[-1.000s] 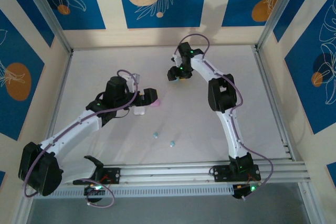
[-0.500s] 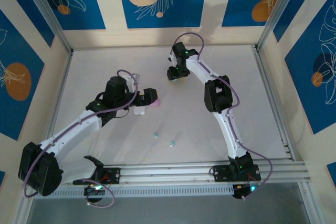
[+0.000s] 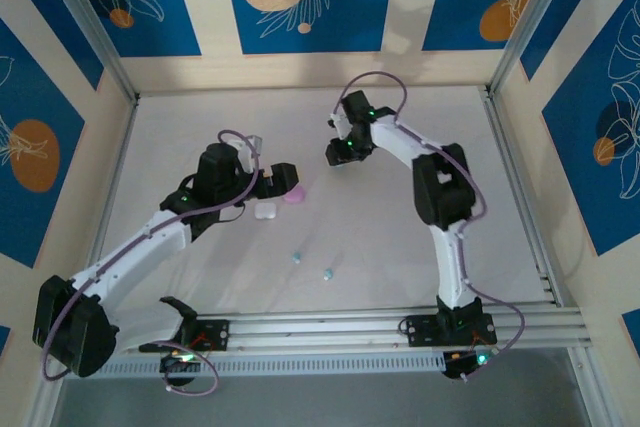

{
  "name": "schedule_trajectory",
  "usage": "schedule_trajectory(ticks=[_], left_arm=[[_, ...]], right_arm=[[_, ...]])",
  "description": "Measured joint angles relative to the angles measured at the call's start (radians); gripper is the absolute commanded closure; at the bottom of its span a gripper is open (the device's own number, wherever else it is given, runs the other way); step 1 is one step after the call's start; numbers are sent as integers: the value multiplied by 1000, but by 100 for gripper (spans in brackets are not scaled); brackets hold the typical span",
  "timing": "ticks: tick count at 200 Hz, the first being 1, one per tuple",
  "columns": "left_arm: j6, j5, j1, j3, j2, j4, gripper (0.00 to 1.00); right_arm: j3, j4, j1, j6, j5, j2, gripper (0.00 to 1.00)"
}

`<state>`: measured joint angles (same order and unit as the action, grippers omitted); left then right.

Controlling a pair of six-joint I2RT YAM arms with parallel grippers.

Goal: Insert the wireless bluetooth earbuds into the charging case

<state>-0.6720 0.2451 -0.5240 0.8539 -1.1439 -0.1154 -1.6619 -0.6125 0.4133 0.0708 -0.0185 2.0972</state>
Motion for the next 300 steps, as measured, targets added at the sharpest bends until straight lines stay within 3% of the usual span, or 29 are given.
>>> schedule_trajectory(ticks=[49, 101, 206, 227, 300], left_arm=[[-6, 2, -3, 10, 47, 50, 8], [-11, 105, -37, 70, -63, 140, 13], [-3, 192, -137, 156, -193, 199, 19], [-6, 192, -142, 163, -207, 203, 27], [-28, 216, -154, 191, -251, 224, 71]], right_arm=[[436, 309, 21, -12, -122, -537, 67], [713, 495, 68, -114, -154, -818, 67], [779, 599, 140, -251, -152, -918, 67], [787, 605, 151, -276, -160, -925, 67], [810, 612, 167, -303, -153, -938, 65]])
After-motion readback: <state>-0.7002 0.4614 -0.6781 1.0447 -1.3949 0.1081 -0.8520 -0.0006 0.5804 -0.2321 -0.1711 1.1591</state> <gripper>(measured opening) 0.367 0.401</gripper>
